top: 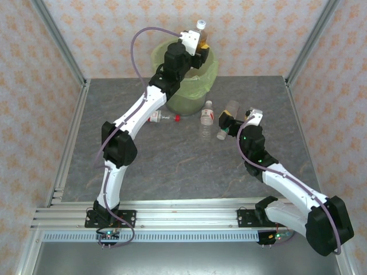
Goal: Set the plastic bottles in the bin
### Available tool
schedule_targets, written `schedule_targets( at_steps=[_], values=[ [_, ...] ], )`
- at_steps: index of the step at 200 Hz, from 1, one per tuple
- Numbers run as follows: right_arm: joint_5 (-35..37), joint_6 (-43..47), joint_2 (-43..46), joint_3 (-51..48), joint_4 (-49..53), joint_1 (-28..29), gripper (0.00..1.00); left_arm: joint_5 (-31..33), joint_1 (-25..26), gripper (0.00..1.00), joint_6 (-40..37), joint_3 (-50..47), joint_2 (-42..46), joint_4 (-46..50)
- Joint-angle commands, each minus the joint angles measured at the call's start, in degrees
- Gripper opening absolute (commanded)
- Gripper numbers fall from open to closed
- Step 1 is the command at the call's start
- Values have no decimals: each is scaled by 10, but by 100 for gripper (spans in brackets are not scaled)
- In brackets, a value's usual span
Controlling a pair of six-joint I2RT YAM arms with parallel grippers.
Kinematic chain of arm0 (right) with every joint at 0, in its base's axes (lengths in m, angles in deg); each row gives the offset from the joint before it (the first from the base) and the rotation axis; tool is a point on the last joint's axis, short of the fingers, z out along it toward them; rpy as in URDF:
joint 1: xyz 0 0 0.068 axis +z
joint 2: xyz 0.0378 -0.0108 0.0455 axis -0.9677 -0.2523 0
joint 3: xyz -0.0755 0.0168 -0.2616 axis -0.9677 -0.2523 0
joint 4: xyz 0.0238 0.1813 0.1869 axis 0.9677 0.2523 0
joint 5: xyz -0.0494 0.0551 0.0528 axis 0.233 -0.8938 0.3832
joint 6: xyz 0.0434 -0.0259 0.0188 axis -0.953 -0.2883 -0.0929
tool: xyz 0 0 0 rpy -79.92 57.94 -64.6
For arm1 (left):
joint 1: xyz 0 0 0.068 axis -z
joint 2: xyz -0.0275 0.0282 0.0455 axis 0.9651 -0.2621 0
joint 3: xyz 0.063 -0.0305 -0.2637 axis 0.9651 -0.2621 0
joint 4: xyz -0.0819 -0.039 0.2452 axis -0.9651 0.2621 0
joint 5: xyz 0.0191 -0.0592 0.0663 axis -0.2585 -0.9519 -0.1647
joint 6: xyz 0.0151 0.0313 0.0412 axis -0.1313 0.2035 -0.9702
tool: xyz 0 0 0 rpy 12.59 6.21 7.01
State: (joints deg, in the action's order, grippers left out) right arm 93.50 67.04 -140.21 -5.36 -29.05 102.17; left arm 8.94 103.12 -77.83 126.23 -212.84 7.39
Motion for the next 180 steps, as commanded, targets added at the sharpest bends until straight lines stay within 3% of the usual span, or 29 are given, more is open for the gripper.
schedule_targets(
  at_steps=[1,81,151,180],
  values=[
    [14,-1,13,-3,7,-4,99,-6,-10,66,-47,-8,5,-44],
    [16,-6,-4,4,5,-3,99,-49,-58,66,-40,-106,-2,-213],
    [16,-16,-16,14,10,-4,99,-42,-76,69,-12,-82,-50,-241],
    [21,-16,-18,15,12,-4,99,-70,-76,80,2,-53,-55,-215]
  ],
)
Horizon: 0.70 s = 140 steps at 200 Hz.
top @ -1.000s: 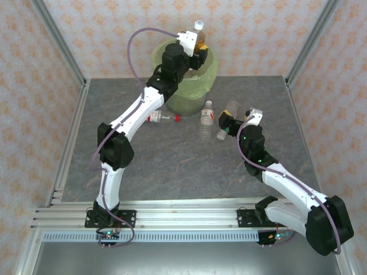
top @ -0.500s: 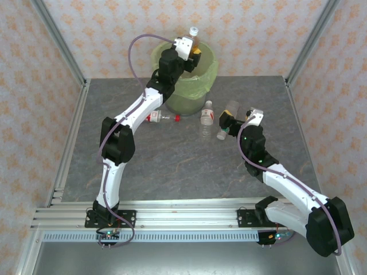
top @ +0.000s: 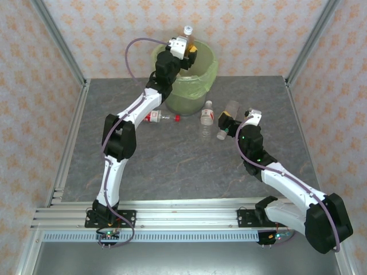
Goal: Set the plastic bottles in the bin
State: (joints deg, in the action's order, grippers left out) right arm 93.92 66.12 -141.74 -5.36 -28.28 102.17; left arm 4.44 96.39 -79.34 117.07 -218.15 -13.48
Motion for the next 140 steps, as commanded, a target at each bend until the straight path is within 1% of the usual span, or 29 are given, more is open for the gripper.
schedule_targets(
  at_steps=[1,25,48,79,140],
  values=[
    [17,-6,-3,15,4,-4,99,-25,-8,81,18,40,-2,-5],
    [17,-6,-9,18,2,-3,99,-20,-8,91,33,71,-1,27],
    [14,-4,-17,22,1,-4,99,-15,-8,97,38,86,3,49],
    [9,-3,-25,26,-2,-4,99,-14,-8,100,47,103,11,88],
    [1,-6,-28,27,-3,-4,99,-30,-8,100,94,121,33,154]
  ],
)
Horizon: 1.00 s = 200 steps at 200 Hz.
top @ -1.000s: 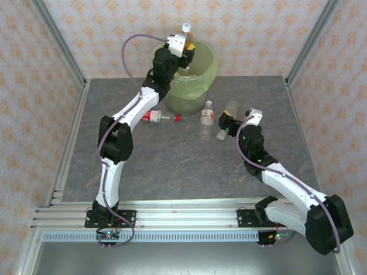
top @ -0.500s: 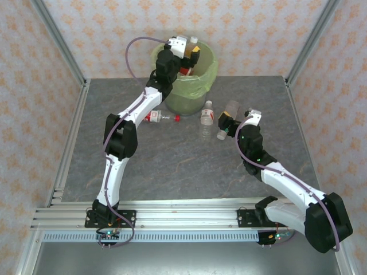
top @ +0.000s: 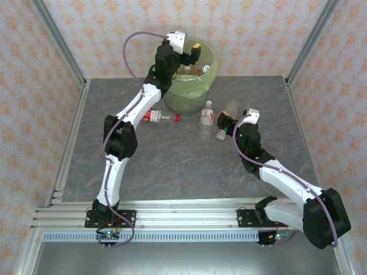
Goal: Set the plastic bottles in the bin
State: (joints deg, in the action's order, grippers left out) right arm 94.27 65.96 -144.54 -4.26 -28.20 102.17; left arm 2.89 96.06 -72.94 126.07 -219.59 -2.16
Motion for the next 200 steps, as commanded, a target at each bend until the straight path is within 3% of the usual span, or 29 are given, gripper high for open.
schedule_targets(
  at_steps=[1,92,138,200],
  values=[
    [-3,-5,0,16,-4,-4,99,-15,-4,100,30,32,48,43],
    [-1,-6,2,10,9,-4,99,-16,-4,100,133,47,107,157],
    [18,-12,-3,12,36,-4,99,-10,-4,100,188,-41,185,156],
    [41,-18,-37,38,109,-9,99,23,-5,100,230,-244,337,111]
  ],
)
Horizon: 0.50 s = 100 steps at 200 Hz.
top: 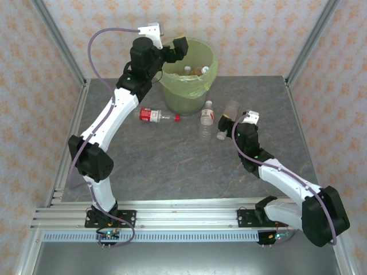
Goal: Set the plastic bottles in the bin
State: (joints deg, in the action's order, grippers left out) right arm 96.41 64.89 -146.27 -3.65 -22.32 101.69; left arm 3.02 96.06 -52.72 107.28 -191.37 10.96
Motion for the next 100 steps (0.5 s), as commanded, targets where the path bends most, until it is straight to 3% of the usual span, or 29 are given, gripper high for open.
schedule_targets(
  at_steps=[1,30,63,100],
  values=[
    [20,-7,-20,32,52,-4,99,23,-4,100,29,-59,57,-20],
    [29,-19,-46,43,69,-15,99,72,-4,100,57,-161,133,-15],
    [-46,-110,-77,51,89,-89,99,177,-5,100,104,-271,220,6],
    [-84,-82,-112,74,117,-115,99,218,-5,100,108,-349,279,41]
  ],
)
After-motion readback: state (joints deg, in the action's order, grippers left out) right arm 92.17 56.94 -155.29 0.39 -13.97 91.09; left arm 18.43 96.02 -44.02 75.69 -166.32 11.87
